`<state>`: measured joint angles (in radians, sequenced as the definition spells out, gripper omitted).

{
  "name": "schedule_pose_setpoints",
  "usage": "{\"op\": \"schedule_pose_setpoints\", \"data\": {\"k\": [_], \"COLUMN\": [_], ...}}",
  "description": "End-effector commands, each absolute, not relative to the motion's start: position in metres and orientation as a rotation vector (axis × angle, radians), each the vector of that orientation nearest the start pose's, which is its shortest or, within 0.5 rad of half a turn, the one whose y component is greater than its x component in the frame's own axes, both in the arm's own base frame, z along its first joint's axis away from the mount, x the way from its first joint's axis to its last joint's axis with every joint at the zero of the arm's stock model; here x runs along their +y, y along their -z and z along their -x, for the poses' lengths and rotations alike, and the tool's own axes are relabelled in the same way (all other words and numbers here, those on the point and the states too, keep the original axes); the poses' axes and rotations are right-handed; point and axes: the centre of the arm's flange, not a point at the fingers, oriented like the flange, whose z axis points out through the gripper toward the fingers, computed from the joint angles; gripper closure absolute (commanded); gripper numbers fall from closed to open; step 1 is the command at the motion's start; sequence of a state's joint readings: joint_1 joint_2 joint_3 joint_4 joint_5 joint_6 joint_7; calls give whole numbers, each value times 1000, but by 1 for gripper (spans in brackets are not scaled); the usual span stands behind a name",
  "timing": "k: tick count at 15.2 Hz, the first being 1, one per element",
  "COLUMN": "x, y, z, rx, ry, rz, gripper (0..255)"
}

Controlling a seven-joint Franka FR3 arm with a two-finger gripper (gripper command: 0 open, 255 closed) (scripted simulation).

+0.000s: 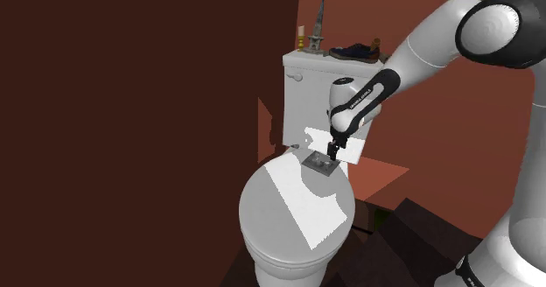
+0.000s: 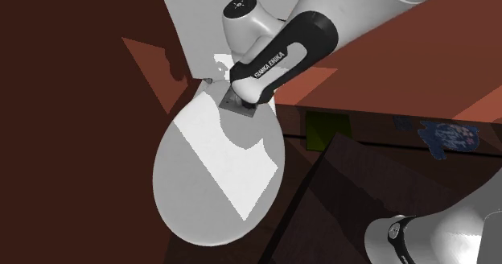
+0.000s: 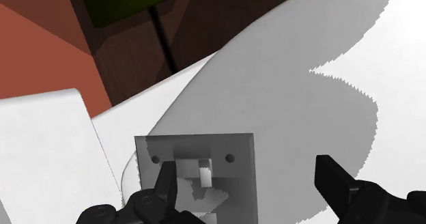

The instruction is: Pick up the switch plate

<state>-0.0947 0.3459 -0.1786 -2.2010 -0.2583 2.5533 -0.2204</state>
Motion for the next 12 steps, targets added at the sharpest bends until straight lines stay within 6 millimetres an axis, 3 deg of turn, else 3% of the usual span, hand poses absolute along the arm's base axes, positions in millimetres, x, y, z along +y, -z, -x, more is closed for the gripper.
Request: {"op": "schedule_pose_setpoints", "data": {"k": [1,7,12], "x": [-156,-177,-179], "y": [-210,-157,-131], "z": [-555,-605,-610], "rx": [-310,-370,-375], "ry": [-61,-29,-26], "rz": [3335,3355,3356], "gripper": [0,0,0]}}
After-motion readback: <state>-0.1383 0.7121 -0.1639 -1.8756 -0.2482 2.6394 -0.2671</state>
